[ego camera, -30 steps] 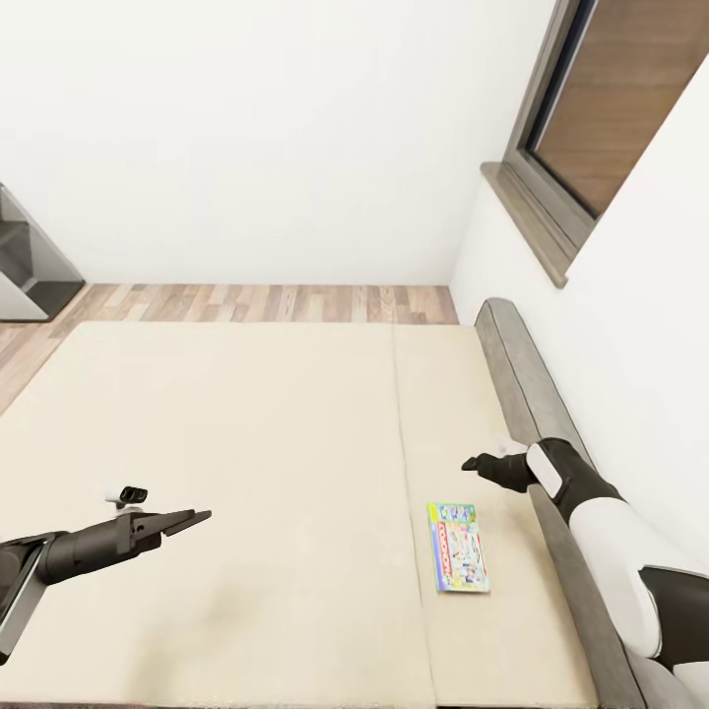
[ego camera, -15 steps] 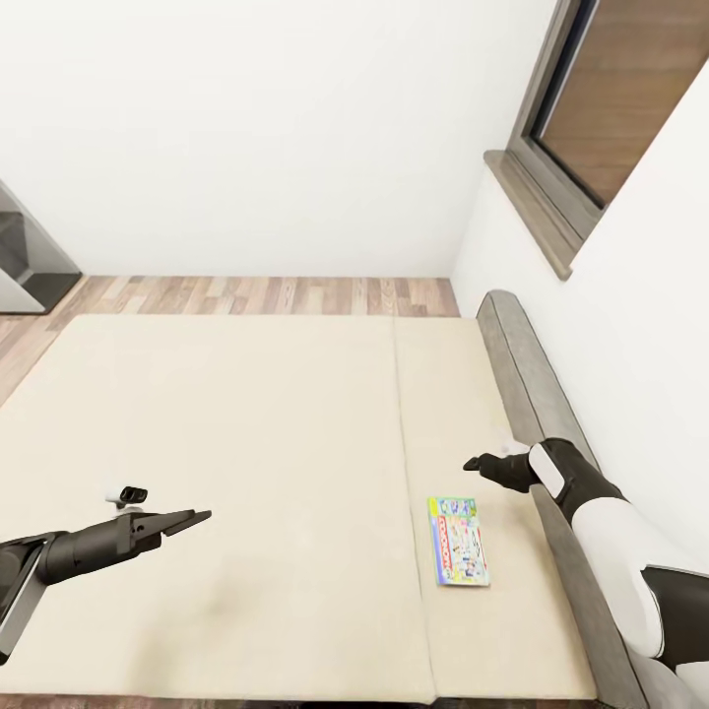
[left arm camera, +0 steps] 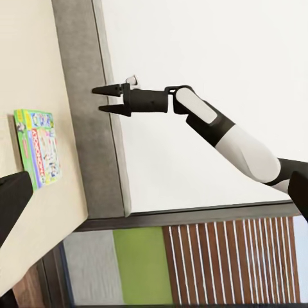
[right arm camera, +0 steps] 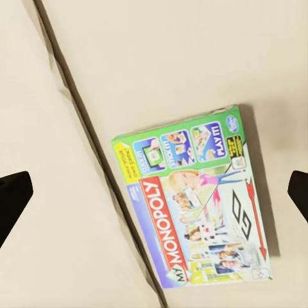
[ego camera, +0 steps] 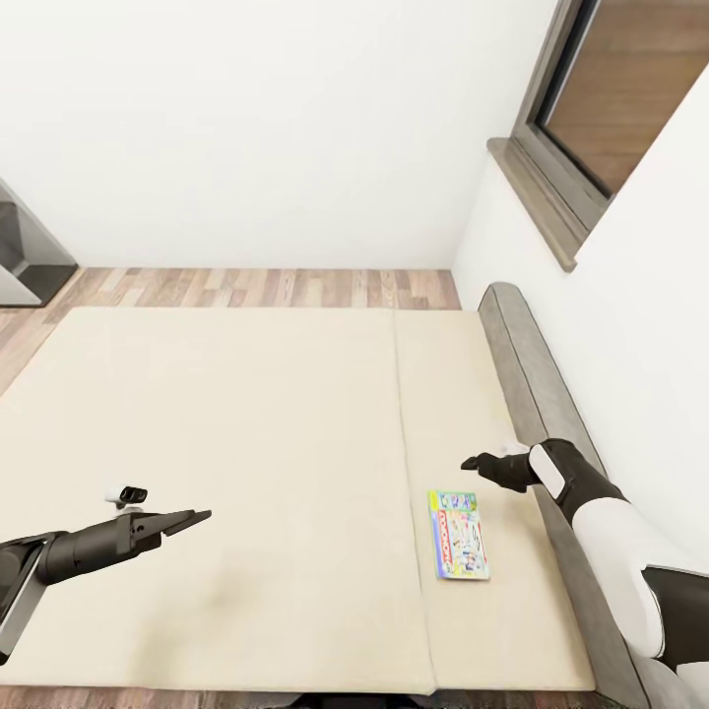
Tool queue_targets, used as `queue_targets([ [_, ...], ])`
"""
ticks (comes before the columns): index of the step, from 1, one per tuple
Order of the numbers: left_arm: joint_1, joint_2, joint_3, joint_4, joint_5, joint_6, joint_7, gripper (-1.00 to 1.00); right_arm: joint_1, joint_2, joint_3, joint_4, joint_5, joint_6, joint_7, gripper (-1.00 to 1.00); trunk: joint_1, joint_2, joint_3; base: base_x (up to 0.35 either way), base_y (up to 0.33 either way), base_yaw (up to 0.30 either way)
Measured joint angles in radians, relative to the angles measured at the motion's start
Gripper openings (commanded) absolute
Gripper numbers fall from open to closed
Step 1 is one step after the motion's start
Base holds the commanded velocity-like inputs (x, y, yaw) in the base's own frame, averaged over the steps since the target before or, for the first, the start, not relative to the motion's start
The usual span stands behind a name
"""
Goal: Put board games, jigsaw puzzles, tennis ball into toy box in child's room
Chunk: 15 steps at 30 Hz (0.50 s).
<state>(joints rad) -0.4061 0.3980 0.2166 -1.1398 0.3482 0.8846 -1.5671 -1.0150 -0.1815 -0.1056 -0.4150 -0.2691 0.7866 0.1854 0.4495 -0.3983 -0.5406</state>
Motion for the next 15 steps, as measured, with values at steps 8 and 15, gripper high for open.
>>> queue_targets([
  [8,0.000,0.002,0.000,-0.016,0.002,0.000,0.000,1.00,0.000,0.001,0.000,0.000,0.000,0.000,0.004,1.00,0.000,0.000,-0.013,0.000,0.000,0.000],
  [15,0.005,0.005,0.028,-0.105,0.027,0.009,0.000,1.00,0.003,0.001,0.000,0.001,0.000,-0.001,0.011,1.00,0.000,0.000,-0.025,0.000,0.000,0.000],
])
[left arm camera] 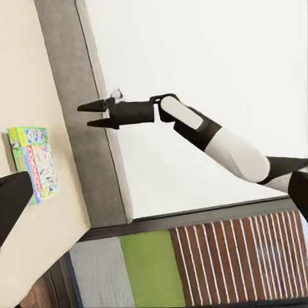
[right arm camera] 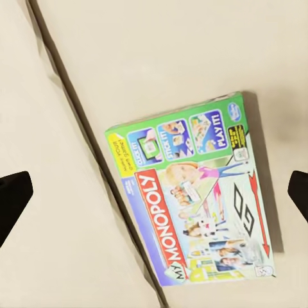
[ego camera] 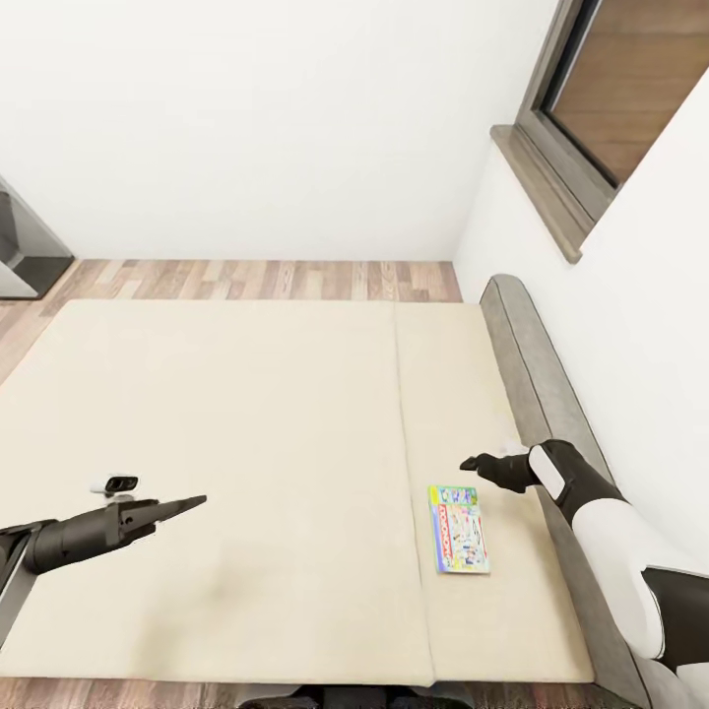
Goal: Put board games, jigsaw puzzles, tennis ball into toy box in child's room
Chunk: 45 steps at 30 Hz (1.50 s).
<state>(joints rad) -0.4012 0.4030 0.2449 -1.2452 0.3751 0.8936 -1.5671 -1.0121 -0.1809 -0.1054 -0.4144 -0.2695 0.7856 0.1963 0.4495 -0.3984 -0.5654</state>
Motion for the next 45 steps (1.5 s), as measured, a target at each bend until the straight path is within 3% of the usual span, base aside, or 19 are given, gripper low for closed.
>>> queue_targets([
  [5,0.009,0.000,0.038,-0.081,0.059,0.011,0.000,1.00,0.003,0.000,0.001,0.000,0.001,-0.002,0.026,1.00,0.000,0.000,-0.008,0.000,0.000,0.000],
  [12,0.013,-0.002,0.053,-0.144,0.105,0.029,0.000,1.00,0.008,-0.014,0.001,-0.001,0.004,-0.005,0.056,1.00,0.000,0.000,-0.020,0.000,0.000,0.000],
  [23,0.013,-0.007,0.052,-0.166,0.118,0.036,0.000,1.00,0.009,-0.040,0.001,-0.001,0.000,-0.005,0.065,1.00,0.000,0.000,-0.038,0.000,0.000,0.000],
  [45,0.014,-0.005,0.057,-0.165,0.118,0.036,0.000,1.00,0.009,-0.042,0.000,-0.003,0.001,-0.003,0.065,1.00,0.000,0.000,-0.074,0.000,0.000,0.000],
])
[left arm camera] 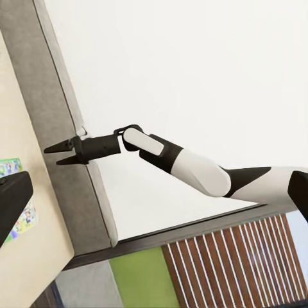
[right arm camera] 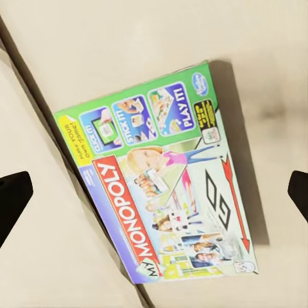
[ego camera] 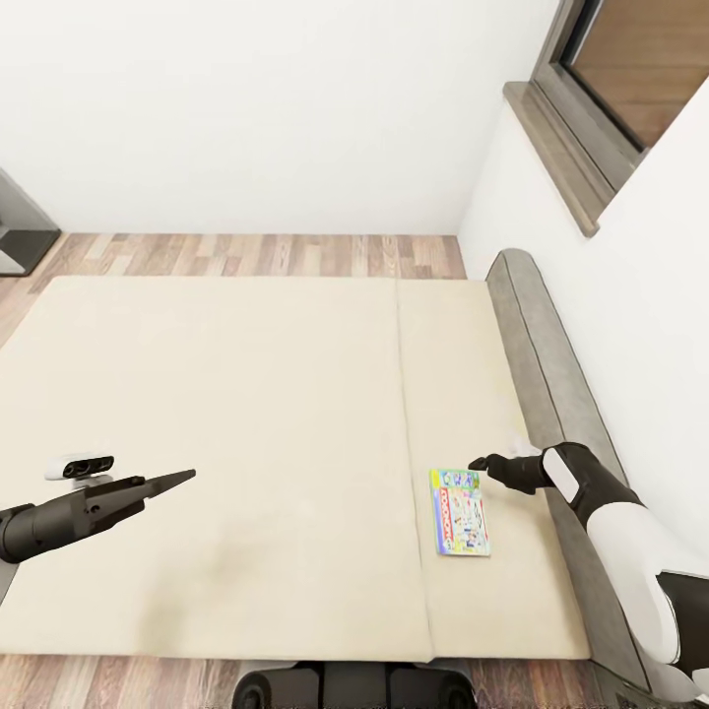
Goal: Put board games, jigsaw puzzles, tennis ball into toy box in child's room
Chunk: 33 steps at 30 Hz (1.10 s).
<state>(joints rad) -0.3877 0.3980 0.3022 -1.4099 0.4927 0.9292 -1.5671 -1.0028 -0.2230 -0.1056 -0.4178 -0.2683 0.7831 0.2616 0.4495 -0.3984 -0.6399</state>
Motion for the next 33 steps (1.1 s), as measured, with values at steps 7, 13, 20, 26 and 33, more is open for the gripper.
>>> queue_targets([
  [7,0.000,0.000,0.000,0.000,0.000,-0.001,0.000,1.00,-0.001,0.000,-0.001,-0.002,0.000,0.000,0.000,1.00,0.000,0.000,-0.012,0.000,0.000,0.000],
  [13,0.000,0.000,0.000,0.000,0.000,-0.001,0.000,1.00,-0.002,0.001,-0.002,-0.003,0.000,0.000,0.000,1.00,0.000,0.000,-0.021,0.000,0.000,0.000],
  [20,0.000,0.002,0.000,0.000,0.000,-0.001,0.000,1.00,-0.007,0.004,-0.003,-0.003,0.000,0.000,0.000,1.00,0.000,0.000,-0.033,0.000,0.000,0.000],
  [26,0.000,0.003,0.000,0.000,0.000,-0.001,0.000,1.00,-0.012,0.004,-0.003,-0.004,0.000,0.000,0.000,1.00,0.000,0.000,-0.043,0.000,0.000,0.000],
  [33,0.000,0.003,0.000,0.000,0.000,-0.001,0.000,1.00,-0.013,0.006,-0.003,-0.005,0.000,0.000,0.000,1.00,0.000,0.000,-0.055,0.000,0.000,0.000],
])
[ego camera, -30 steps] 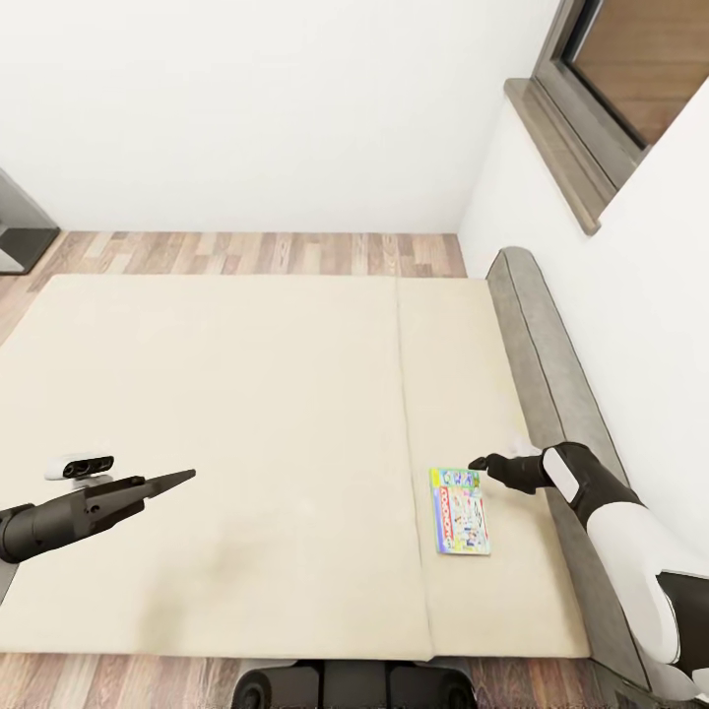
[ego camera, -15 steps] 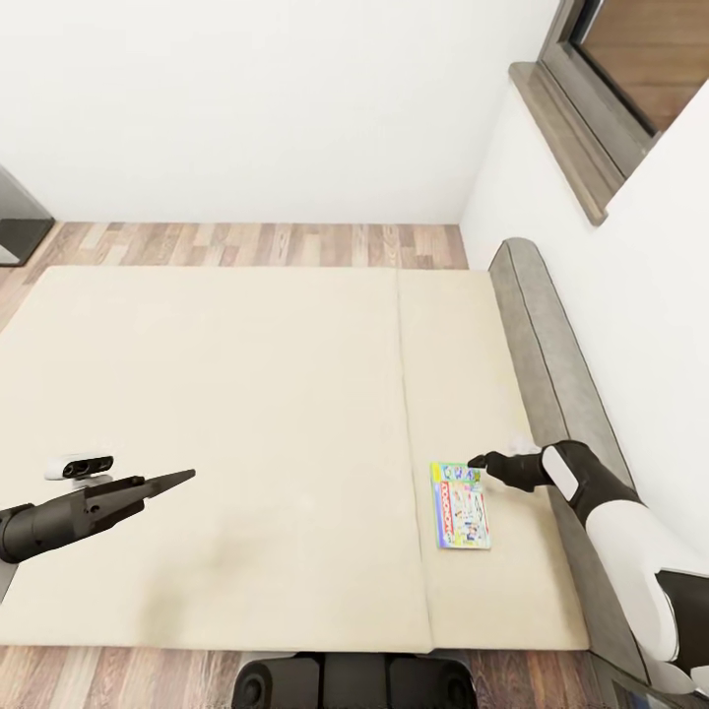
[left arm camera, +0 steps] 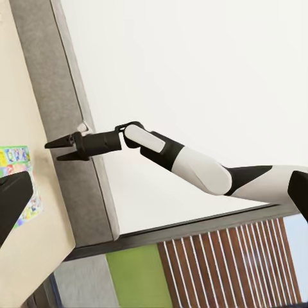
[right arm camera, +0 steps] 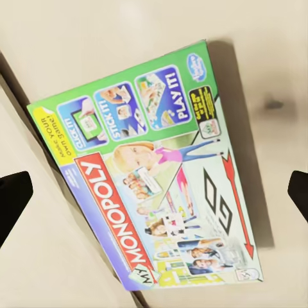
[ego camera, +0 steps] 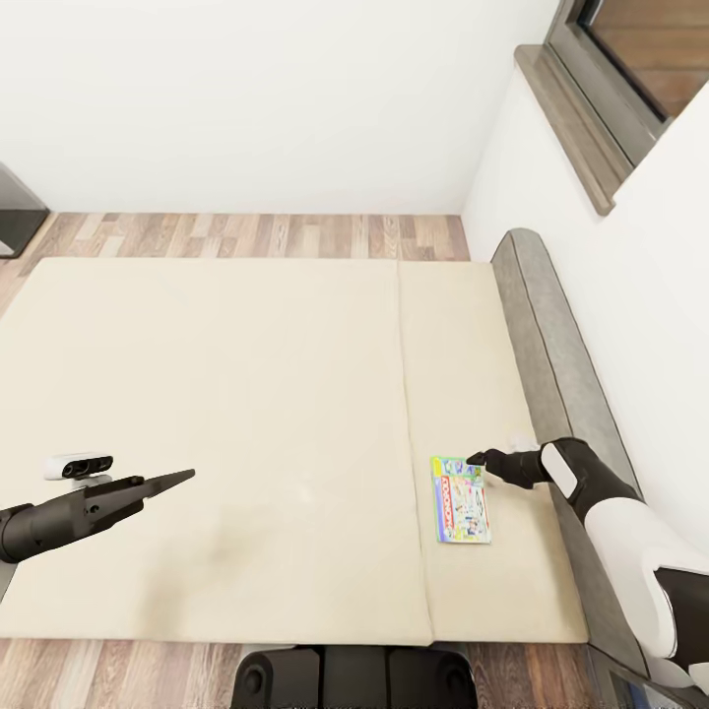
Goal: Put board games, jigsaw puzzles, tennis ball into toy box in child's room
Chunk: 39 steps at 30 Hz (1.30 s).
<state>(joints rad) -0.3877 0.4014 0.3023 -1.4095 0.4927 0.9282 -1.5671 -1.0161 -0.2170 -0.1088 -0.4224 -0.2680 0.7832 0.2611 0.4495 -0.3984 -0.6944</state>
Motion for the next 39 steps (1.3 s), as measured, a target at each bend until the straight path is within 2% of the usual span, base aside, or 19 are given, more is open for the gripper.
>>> queue_targets([
  [39,0.000,0.001,0.000,0.002,-0.001,0.000,0.000,1.00,-0.002,0.001,0.000,-0.030,0.000,-0.002,0.000,1.00,0.000,0.000,-0.064,0.000,0.000,0.000],
])
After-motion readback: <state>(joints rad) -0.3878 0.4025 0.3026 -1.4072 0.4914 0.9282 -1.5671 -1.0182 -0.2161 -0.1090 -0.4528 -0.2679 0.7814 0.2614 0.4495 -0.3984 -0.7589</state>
